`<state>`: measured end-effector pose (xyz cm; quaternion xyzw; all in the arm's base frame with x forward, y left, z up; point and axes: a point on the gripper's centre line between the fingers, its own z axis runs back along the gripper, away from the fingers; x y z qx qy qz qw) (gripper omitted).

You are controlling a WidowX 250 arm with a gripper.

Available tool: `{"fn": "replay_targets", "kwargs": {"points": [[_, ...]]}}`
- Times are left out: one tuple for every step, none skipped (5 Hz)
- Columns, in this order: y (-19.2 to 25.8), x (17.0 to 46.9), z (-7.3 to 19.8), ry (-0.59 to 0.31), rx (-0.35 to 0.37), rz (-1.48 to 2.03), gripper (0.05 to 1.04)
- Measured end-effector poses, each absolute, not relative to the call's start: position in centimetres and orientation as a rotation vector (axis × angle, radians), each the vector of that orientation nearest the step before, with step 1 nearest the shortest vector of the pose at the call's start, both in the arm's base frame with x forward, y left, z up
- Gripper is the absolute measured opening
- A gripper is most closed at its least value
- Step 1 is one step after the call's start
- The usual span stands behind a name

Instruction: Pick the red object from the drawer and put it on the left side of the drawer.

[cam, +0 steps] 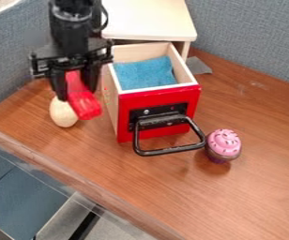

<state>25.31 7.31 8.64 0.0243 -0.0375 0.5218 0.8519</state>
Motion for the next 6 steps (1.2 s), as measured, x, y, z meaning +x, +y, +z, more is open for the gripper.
{"fn": "replay_targets", "kwargs": {"points": [[6.8,24.1,6.8,-0.071,0.082,1.067,0.571],[5.9,23.2,5.1,-0.075,0.103,1.049,0.571],[5.1,23.0,2.7,-0.081,0.162,1.071,0.571],[5.0,23.3,1.3,-0.086,0.184,1.1,0.613],[5.1,23.4,0.8,-0.075,0.195,1.114,0.921],[5.2,23.5,1.2,-0.072,0.206,1.109,1.004]]}}
